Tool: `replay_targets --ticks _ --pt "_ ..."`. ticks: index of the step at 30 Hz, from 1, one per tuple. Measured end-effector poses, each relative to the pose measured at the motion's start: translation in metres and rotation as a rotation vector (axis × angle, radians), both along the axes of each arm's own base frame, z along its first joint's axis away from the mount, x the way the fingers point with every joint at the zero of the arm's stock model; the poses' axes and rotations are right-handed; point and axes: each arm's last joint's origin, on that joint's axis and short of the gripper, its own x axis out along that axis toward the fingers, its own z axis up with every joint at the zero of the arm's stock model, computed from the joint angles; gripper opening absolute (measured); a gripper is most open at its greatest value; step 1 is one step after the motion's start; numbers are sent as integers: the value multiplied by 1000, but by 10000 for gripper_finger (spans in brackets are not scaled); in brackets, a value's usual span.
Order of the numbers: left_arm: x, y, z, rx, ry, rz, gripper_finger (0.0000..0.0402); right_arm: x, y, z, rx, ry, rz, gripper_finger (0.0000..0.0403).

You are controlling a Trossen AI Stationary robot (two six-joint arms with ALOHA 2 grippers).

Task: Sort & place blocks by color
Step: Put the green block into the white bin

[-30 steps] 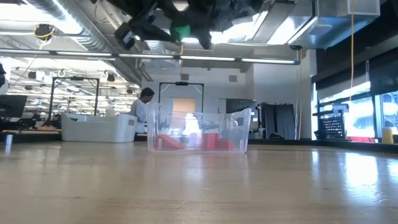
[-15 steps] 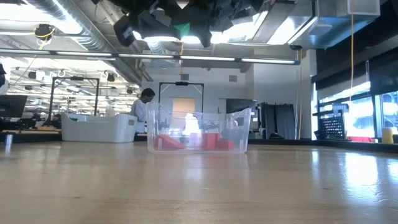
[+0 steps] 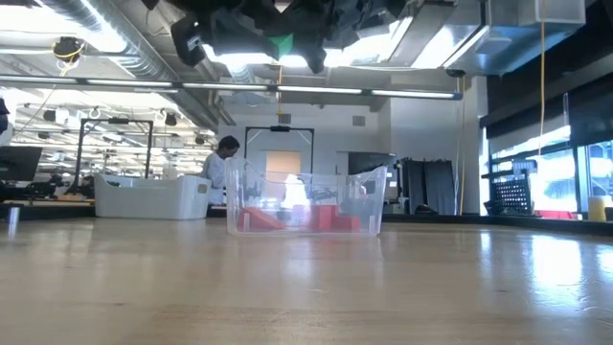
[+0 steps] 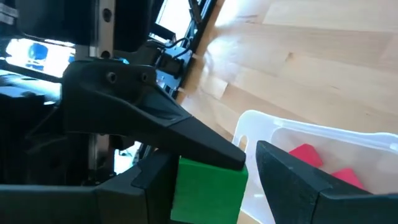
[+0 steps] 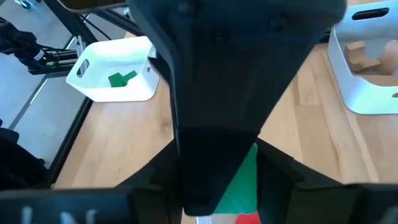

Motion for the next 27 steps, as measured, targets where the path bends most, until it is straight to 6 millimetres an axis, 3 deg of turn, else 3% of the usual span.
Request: replay_targets --ticks 7,11,20,27 --pt "3 1 -3 -56 21 47 202 0 0 -2 -1 6 -4 134" --pt "6 2 -7 85 32 85 198 0 -1 -2 -4 6 -8 134" --pt "8 -3 -7 211 33 107 124 0 -1 -2 -1 6 -4 134" --pt "8 -3 -8 215 38 121 124 0 -1 -2 0 5 -5 134"
